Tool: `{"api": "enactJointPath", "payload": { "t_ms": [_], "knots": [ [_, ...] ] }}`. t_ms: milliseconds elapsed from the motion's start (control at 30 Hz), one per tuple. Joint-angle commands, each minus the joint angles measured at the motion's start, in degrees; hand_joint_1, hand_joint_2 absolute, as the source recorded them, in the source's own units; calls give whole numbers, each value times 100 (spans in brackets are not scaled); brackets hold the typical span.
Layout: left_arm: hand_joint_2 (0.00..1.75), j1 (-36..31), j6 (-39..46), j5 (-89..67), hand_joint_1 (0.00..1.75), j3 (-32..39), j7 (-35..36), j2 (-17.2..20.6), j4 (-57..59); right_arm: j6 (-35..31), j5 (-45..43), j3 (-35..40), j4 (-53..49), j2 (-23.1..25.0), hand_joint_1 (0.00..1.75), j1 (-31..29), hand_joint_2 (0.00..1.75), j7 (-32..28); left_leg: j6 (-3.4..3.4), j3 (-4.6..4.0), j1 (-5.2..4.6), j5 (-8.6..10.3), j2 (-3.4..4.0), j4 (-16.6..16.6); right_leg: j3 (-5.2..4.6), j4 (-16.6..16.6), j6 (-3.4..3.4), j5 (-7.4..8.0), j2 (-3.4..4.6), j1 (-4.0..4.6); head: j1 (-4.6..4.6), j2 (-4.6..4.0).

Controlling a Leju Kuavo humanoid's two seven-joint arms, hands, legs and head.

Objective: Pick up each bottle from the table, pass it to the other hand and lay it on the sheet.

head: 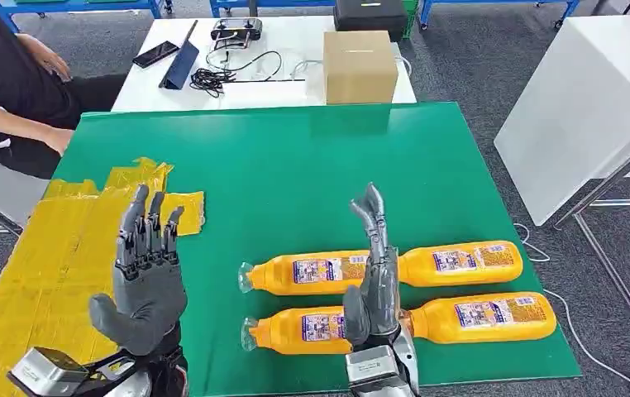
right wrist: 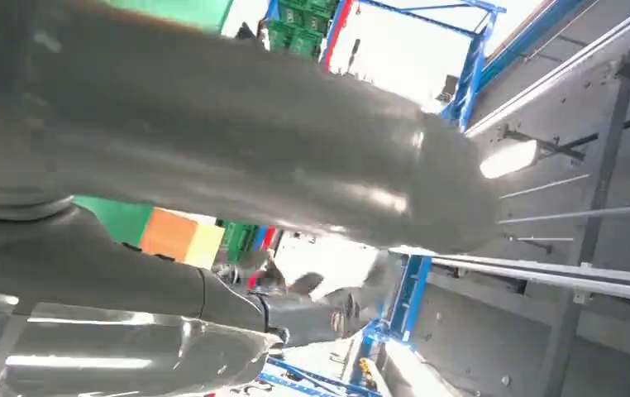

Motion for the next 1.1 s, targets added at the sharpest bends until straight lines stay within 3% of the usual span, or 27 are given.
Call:
{"api": "enactJointPath", "payload": {
  "t_ms": [33, 533, 567, 600, 633, 667, 700, 967, 1100],
  "knots": [
    [0, -603, 450, 262, 175, 481, 17, -57, 705, 742, -1530, -845, 282, -125, 175, -34, 0, -914, -2, 3, 2, -1, 4, -2, 4, -4, 3, 1, 2, 2, 0, 0],
    [0, -491, 319, 183, 175, 525, 17, -142, 802, 776, -1109, -1098, 194, 93, 175, 145, 0, -914, -1, 8, 1, 4, -7, -6, 11, -11, 4, 4, -7, 0, -2, 0],
    [0, -440, 367, 264, 58, 488, 17, -149, 813, 629, -982, -1092, 138, 108, 175, 210, 0, -914, -1, 8, 3, 3, -1, -8, 11, -15, 5, 6, -2, 1, 0, 0],
    [0, -419, 375, 342, 9, 479, 17, -143, 710, 500, -950, -1074, 60, 99, 175, 245, 0, -914, -1, 9, 0, 0, 2, -7, 11, -12, 6, 3, -1, -1, -2, 0],
    [0, -419, 375, 342, 9, 479, 17, -143, 710, 500, -950, -1074, 60, 99, 175, 245, 0, -914, -1, 8, -3, 0, -3, -6, 8, -8, 5, 1, -5, -3, 0, 0],
    [0, -396, 294, 326, 0, 430, 17, -98, 663, 530, -1005, -1061, 12, 84, 147, 265, 0, -914, -2, 8, 2, -2, -3, -5, 12, -13, 6, 0, -8, 1, 0, 0],
    [0, -347, 255, 234, 0, 407, 17, -50, 749, 310, -983, -1035, -210, 73, 0, 285, 0, -914, -2, 8, -1, -2, -3, -4, 10, -10, 5, -1, -7, -3, -2, 0],
    [0, -285, 186, 162, 0, 330, 17, 18, 683, 121, -1013, -1047, -144, 72, 0, 329, 0, -914, -2, 2, 0, -2, 3, -3, 2, -9, 5, 2, -2, -3, 0, 0],
    [0, -174, 195, 146, 0, 376, 17, -21, 814, 97, -170, -914, 177, -37, 0, 430, 0, -826, -3, 14, 3, -1, 9, -13, 16, -24, 7, 7, 5, 1, 0, 0]
  ]
}}
